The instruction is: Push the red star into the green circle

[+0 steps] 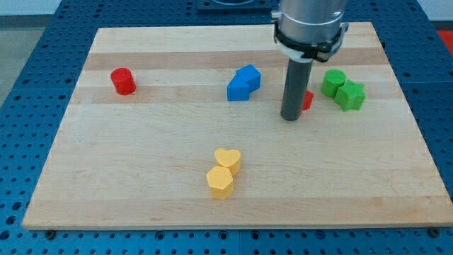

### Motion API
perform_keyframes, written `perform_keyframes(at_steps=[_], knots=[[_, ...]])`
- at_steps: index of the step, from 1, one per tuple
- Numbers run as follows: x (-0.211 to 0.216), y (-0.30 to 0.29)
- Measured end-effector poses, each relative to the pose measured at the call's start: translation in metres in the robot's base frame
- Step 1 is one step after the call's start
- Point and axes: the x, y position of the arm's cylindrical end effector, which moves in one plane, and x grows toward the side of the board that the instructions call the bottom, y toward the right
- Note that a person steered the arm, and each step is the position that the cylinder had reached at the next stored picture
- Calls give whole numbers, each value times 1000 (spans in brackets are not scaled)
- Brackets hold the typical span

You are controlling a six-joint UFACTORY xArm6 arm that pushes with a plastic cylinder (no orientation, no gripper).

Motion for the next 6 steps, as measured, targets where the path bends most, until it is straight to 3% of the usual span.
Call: perform_keyframes(at_steps=[2,4,6], knots=[[4,-17],[-29,-18],[-30,19]])
